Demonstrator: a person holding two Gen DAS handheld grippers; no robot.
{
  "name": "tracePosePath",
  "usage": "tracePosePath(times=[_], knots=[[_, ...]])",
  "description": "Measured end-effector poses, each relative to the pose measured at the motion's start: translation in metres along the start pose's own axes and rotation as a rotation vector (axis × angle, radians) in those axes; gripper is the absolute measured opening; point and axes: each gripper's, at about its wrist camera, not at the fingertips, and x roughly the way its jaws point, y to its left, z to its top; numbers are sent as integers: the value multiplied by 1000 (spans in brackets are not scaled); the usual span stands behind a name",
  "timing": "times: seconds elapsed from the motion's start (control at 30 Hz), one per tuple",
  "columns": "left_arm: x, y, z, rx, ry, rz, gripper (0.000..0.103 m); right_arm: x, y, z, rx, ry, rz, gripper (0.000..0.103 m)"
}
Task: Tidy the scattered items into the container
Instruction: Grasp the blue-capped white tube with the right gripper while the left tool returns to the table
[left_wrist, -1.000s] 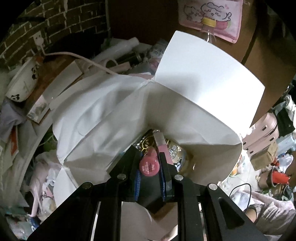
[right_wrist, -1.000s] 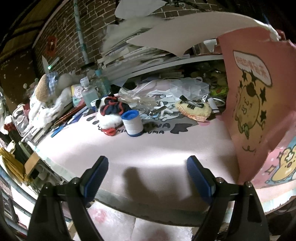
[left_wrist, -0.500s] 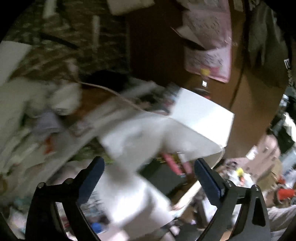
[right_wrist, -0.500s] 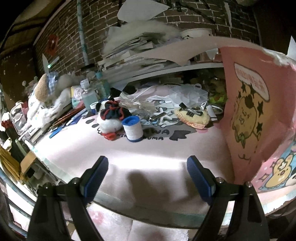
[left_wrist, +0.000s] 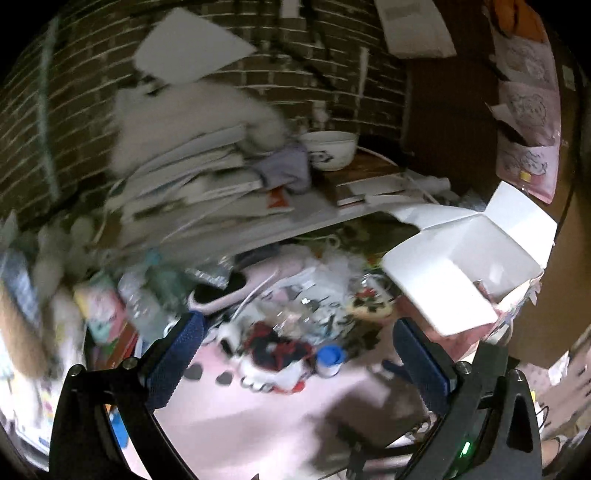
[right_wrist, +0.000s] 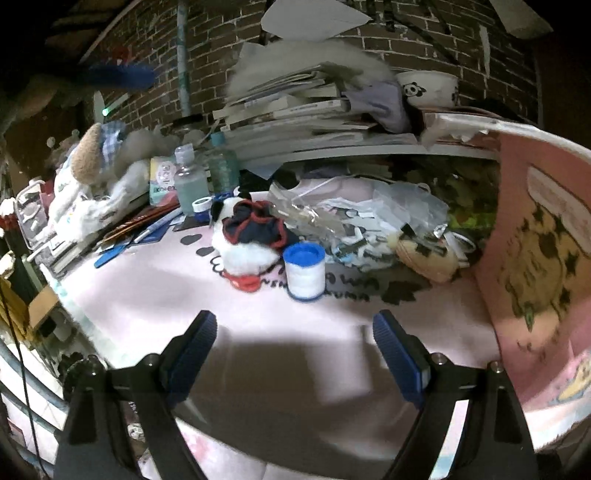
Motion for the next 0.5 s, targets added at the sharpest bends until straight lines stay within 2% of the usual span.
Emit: tracePosePath(times=[0.1, 0.17, 0.23, 0.33, 0.5], knots=[[-3, 17, -17, -31, -25, 37, 103, 9, 1, 10, -4, 8, -40, 81], [-3, 30, -29, -72, -45, 46, 103, 16, 0, 15, -7, 30, -64, 67], [-3, 43, -40, -112, -49, 39, 103, 25, -1, 18, -21, 61, -88, 58], [3, 56, -52, -159, -35, 44, 103, 36, -1, 21, -25, 91, -88, 57], [11, 67, -64, -187, -11, 50, 103, 45, 6, 25, -50, 101, -87, 47]])
